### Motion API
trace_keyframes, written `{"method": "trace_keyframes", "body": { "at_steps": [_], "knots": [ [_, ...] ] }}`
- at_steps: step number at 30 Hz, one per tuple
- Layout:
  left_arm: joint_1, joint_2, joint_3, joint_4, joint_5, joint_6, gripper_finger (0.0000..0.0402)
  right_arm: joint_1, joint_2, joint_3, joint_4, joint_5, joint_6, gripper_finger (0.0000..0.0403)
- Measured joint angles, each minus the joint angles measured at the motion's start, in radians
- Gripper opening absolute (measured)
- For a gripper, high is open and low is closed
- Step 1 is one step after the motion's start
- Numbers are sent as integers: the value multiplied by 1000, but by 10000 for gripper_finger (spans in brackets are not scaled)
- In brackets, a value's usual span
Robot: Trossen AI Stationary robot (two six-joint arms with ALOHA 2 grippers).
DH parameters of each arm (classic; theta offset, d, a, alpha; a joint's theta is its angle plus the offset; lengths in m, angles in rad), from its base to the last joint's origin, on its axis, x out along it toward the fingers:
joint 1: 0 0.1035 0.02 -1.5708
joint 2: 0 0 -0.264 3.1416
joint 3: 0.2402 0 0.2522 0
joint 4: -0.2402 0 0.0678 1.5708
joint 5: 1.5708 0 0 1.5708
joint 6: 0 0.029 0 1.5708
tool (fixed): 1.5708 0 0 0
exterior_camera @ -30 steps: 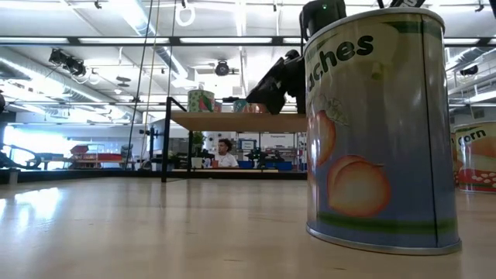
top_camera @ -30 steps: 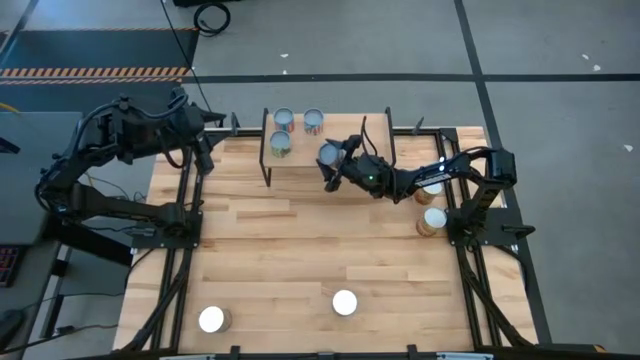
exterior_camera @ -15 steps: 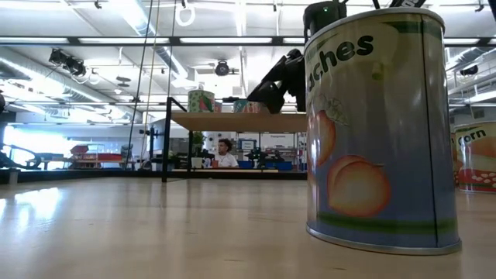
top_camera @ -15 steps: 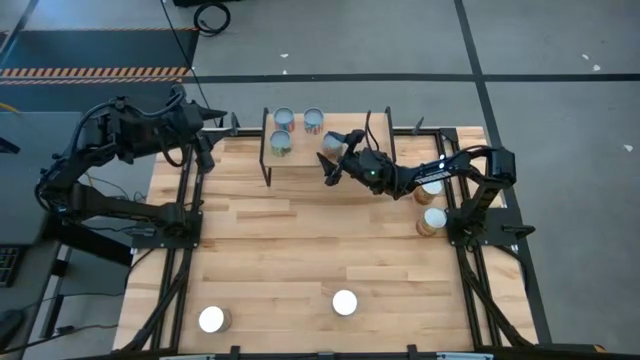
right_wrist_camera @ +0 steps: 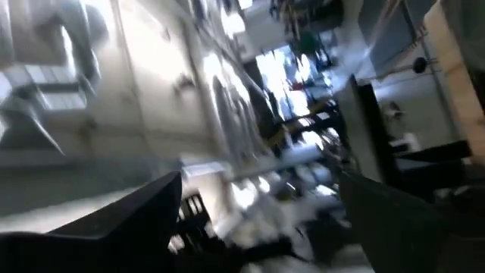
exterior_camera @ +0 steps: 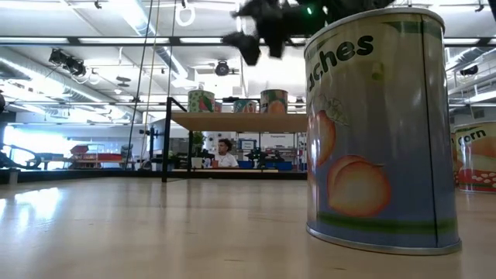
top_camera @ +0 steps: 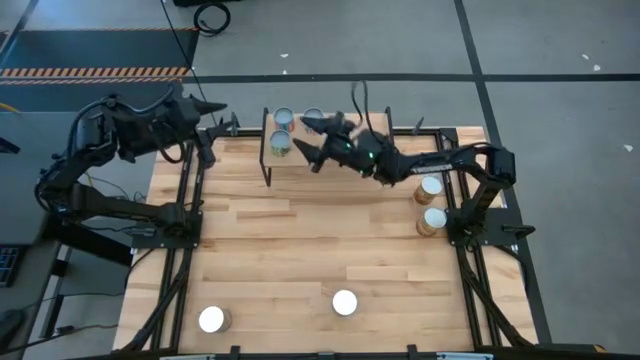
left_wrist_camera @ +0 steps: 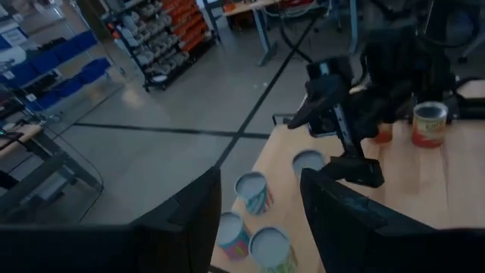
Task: Pick and place cans onto a shelf
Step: Put the can of oranges on the shelf aligned with the can of carrots
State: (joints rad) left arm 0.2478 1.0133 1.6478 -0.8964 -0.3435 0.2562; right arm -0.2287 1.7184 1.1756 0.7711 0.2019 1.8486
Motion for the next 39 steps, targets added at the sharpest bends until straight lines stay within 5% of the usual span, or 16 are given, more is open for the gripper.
{"method": "trace_keyframes", "body": {
  "at_steps": [10, 15, 19, 30, 39],
  "knots": [
    [-1, -72, 0, -34, 0, -39, 188, -99, 0, 512, -1014, -328, -742, 364],
    [-1, -141, 0, -99, 64, -146, 188, -165, -2, 680, -1616, -313, -1134, 364],
    [-1, -159, 0, -124, 119, -220, 188, -195, -2, 697, -1879, -271, -1450, 364],
    [0, -101, 0, -106, 130, -244, 188, -205, 74, 696, -1957, 52, -2055, 364],
    [-1, -71, 0, -110, 130, -245, 188, -189, 134, 693, -1885, 65, -2140, 364]
  ]
}}
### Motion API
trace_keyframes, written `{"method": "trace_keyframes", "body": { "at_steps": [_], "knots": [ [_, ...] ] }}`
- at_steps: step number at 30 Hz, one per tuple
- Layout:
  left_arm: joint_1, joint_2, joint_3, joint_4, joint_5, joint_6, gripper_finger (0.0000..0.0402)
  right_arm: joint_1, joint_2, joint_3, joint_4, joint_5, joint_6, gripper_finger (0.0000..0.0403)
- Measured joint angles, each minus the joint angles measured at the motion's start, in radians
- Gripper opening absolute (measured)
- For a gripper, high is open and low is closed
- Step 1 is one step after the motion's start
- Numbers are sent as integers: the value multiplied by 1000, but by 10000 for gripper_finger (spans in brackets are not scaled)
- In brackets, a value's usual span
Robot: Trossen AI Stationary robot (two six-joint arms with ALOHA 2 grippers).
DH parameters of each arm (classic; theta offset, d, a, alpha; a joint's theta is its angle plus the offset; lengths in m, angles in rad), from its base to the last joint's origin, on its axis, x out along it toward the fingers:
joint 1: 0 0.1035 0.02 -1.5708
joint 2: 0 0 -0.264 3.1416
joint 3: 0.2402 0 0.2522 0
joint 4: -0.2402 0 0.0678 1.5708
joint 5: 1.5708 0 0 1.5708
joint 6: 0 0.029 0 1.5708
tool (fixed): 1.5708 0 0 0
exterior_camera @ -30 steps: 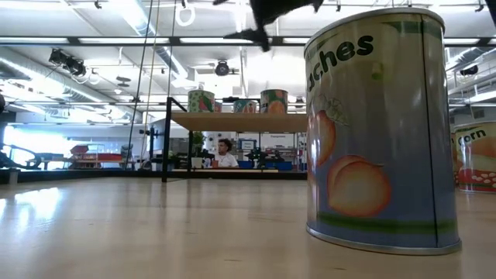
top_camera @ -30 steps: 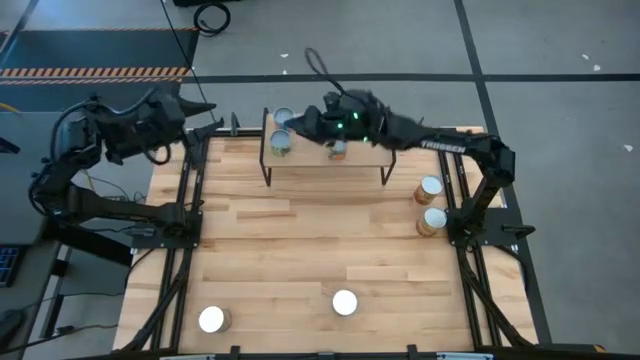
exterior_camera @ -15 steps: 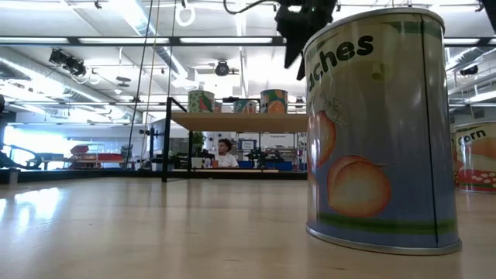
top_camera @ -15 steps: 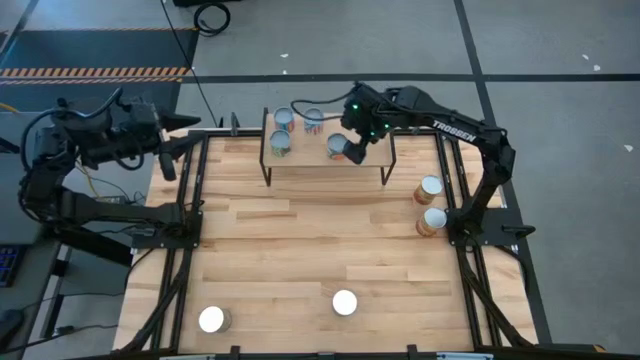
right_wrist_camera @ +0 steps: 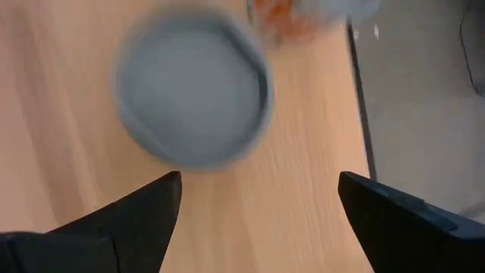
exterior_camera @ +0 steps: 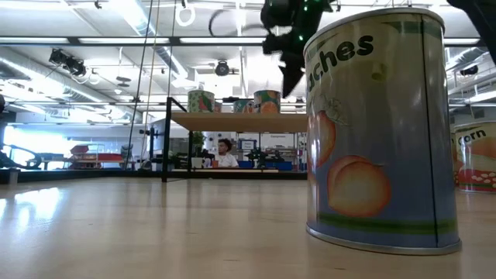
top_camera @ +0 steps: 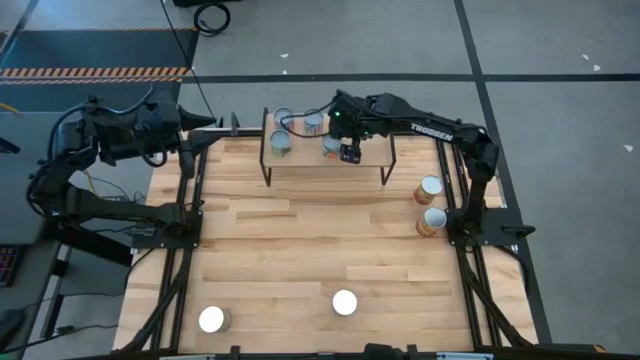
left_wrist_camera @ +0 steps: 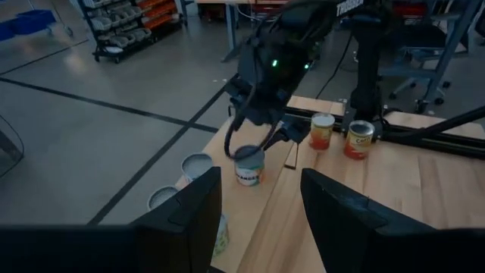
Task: Pick and place cans onto a shelf
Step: Put the can of oranges on the shelf aligned with the can of carrots
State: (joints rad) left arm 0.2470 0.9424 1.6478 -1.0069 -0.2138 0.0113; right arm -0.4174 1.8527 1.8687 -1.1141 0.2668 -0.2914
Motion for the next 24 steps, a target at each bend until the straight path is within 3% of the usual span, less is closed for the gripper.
{"method": "trace_keyframes", "body": {
  "at_steps": [9, 18, 24],
  "knots": [
    [0, -3, 0, 0, 13, 1, 188, 29, 8, 3, 132, -34, 90, 364],
    [0, -26, 0, -1, 35, 1, 188, 23, 27, 3, 132, 151, 52, 364],
    [0, -28, 0, 0, 38, 0, 188, 28, 59, 3, 216, 128, 68, 364]
  ]
}}
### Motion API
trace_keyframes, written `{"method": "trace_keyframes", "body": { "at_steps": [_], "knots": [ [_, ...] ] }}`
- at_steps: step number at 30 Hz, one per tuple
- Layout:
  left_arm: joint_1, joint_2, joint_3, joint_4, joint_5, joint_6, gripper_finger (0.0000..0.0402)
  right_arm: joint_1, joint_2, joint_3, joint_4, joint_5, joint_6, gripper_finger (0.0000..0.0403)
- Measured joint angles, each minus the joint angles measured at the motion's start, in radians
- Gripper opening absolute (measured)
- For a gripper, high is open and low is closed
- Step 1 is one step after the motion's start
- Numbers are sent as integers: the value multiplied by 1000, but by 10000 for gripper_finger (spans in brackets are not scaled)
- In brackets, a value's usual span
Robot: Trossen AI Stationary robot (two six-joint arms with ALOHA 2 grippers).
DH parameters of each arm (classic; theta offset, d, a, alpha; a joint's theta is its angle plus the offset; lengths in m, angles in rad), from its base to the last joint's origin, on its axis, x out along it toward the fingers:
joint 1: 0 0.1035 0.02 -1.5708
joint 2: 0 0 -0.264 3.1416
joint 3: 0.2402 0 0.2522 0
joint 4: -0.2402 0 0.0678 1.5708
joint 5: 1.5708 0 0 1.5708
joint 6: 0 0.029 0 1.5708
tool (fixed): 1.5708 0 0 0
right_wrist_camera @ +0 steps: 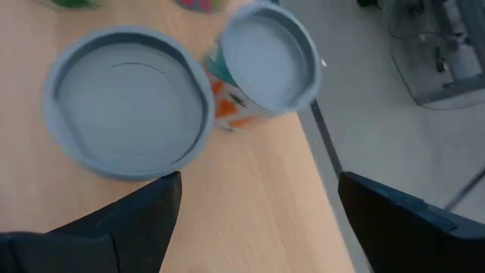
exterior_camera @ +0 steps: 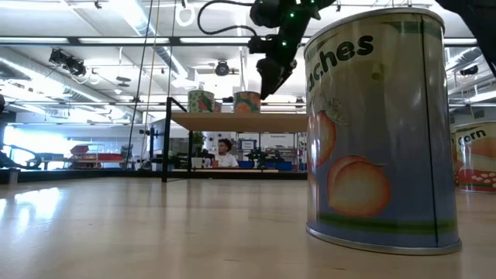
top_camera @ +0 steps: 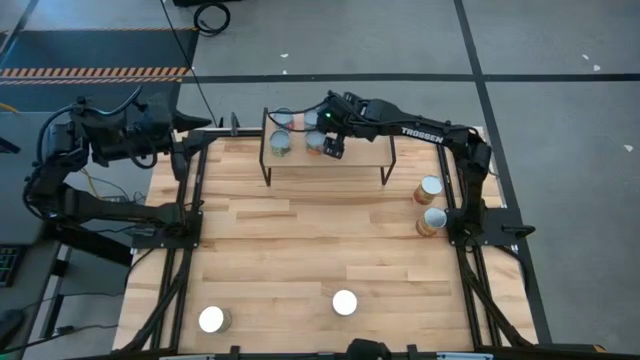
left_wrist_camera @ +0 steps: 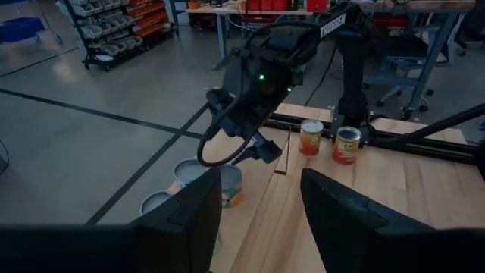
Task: Pick and place cans onto a shelf
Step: Put the can of oranges on the shelf aligned with the can of carrots
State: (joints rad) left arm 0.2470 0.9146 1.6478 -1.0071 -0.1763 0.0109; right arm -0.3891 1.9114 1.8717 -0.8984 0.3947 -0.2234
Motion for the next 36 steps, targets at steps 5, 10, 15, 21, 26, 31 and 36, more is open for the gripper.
{"method": "trace_keyframes", "body": {
  "at_steps": [5, 10, 15, 21, 26, 31, 36],
  "knots": [
    [0, 1, 0, 1, 18, 0, 188, 10, 3, 0, 25, -30, 46, 364],
    [0, 2, 0, 8, 19, 0, 188, 10, -1, 0, 30, -18, 48, 364],
    [0, 19, 0, 113, 17, 31, 188, 10, -70, 0, -73, -13, 162, 364],
    [1, 126, 1, 494, 15, 141, 188, 45, -221, 0, -110, 22, 472, 364],
    [14, 245, 0, 721, -53, 262, 188, 85, -310, 0, -137, 51, 727, 364],
    [34, 355, 0, 877, -113, 273, 188, 162, -399, 0, -183, 107, 856, 364],
    [56, 418, 0, 893, -119, 223, 188, 228, -447, 0, -196, 194, 878, 364]
  ]
}}
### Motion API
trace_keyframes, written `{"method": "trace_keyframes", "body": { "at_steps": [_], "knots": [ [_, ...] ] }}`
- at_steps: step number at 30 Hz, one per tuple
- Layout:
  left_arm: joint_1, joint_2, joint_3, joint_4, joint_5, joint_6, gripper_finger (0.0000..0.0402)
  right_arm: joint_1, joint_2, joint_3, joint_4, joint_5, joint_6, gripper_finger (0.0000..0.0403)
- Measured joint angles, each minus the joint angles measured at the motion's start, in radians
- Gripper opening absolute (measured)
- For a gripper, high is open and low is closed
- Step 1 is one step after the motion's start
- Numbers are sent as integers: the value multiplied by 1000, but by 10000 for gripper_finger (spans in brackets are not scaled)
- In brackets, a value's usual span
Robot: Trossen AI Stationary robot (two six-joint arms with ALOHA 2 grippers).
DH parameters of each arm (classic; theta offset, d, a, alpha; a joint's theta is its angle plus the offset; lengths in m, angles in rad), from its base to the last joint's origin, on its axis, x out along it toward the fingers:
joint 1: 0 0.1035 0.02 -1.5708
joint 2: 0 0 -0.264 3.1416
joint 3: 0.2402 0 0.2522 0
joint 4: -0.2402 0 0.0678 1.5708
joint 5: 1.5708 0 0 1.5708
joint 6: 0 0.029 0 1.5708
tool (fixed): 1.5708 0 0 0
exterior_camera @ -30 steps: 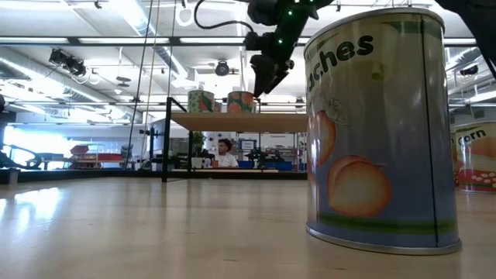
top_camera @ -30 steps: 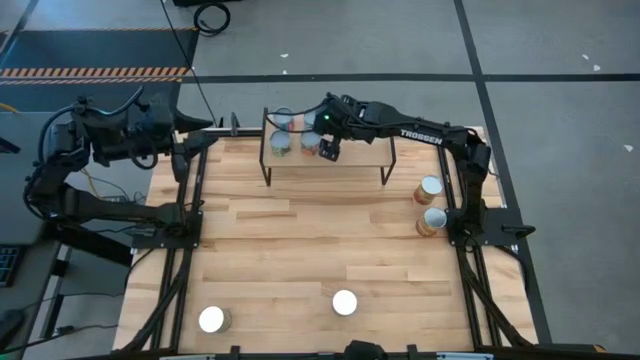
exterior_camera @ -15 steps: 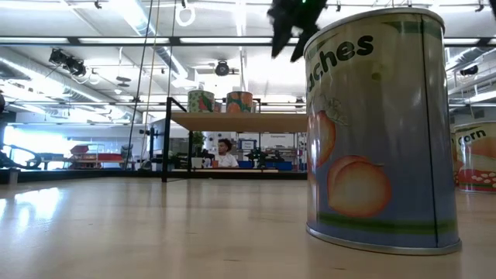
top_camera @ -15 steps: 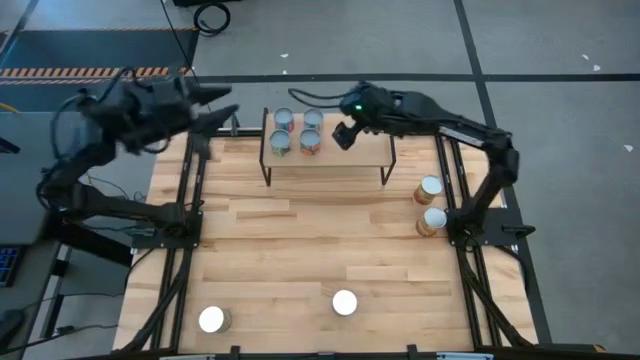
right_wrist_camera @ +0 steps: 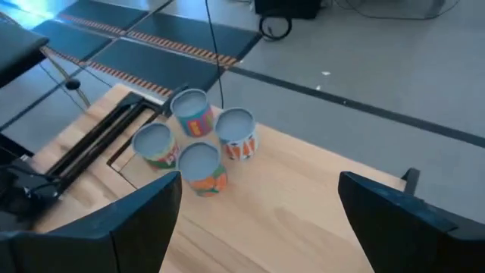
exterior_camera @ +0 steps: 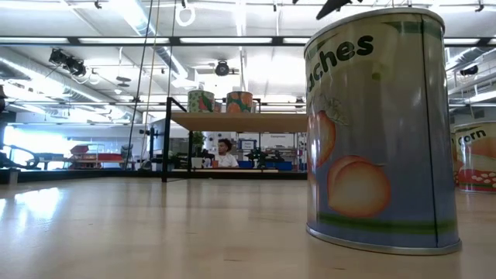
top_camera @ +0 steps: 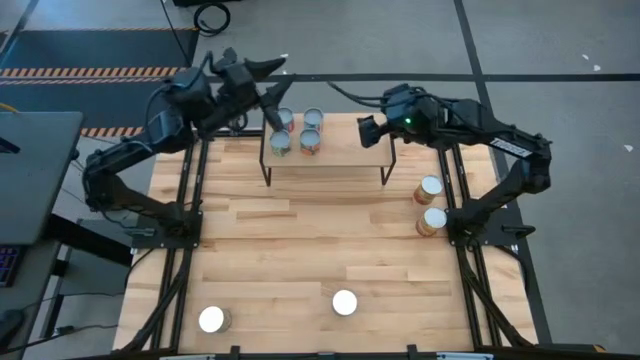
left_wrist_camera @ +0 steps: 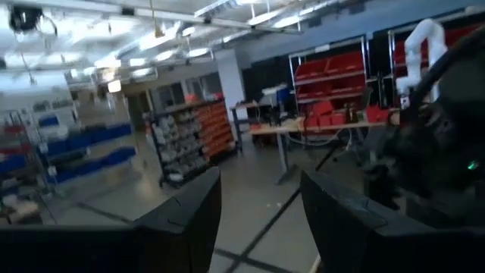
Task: Pick and place cans onto a shelf
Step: Put the can of oranges on the shelf aligned with the can of carrots
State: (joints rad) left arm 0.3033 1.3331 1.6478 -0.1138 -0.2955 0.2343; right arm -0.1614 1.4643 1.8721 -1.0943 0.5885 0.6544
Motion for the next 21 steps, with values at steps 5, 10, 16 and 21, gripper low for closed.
{"method": "trace_keyframes", "body": {
  "at_steps": [5, 10, 16, 21],
  "knots": [
    [1, 7, 0, -15, 3, -68, 188, 27, -10, 0, -2, -88, 76, 364],
    [0, -8, 0, -59, 6, -167, 188, 86, 15, -2, -11, -67, 79, 364],
    [1, -6, 0, -65, 3, -249, 188, 113, 44, -2, -9, -55, 85, 364],
    [1, 38, 0, -37, 4, -250, 188, 117, 64, -2, 2, -44, 84, 364]
  ]
}}
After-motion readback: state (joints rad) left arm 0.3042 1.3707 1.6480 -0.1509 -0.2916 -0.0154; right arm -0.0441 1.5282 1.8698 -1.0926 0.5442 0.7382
